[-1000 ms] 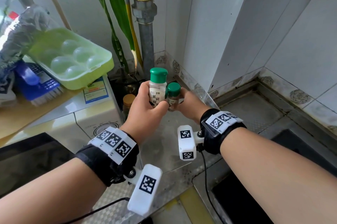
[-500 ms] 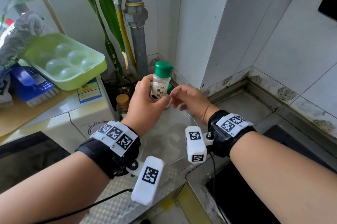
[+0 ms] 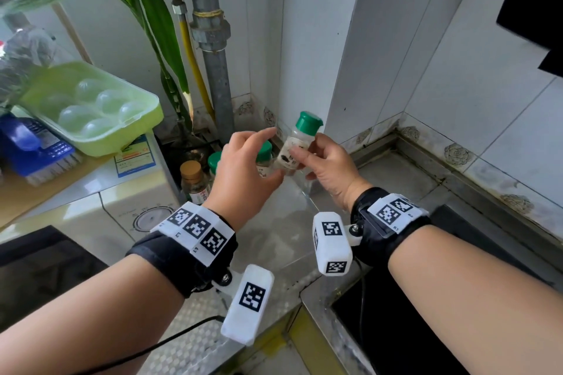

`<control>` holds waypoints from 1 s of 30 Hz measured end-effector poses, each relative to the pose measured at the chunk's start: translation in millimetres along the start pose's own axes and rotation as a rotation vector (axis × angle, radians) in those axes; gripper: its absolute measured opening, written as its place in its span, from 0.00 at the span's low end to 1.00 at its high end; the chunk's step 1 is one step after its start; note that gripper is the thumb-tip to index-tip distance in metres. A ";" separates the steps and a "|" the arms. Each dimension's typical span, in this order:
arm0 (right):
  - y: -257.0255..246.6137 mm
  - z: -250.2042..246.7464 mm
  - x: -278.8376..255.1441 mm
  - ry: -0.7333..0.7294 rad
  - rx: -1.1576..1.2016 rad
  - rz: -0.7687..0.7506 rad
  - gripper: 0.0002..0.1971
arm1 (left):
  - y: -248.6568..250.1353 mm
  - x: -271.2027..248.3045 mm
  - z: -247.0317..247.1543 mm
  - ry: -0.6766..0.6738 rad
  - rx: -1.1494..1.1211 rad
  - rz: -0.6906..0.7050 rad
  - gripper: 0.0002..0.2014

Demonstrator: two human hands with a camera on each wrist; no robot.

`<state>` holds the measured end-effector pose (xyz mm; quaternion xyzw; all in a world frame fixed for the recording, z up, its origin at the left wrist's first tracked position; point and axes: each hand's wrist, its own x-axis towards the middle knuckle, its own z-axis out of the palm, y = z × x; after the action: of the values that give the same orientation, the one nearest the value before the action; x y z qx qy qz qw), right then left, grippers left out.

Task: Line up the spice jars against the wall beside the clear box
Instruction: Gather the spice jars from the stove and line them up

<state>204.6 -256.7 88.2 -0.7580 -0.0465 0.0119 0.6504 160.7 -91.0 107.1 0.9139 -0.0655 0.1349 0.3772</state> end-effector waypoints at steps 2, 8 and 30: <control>9.7 -5.9 7.0 0.060 -0.065 0.048 0.17 | -1.1 3.4 -7.1 -0.018 0.175 -0.012 0.29; 25.2 3.5 16.8 0.034 -0.394 0.123 0.17 | -14.5 7.1 -9.5 -0.162 0.389 -0.016 0.25; 30.1 33.8 27.5 0.029 -0.500 0.198 0.23 | -22.5 8.2 -8.9 -0.211 0.428 -0.010 0.27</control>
<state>231.1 -225.6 54.4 -0.8960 0.0358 0.0528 0.4394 171.7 -69.0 100.5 0.9824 -0.0699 0.0475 0.1664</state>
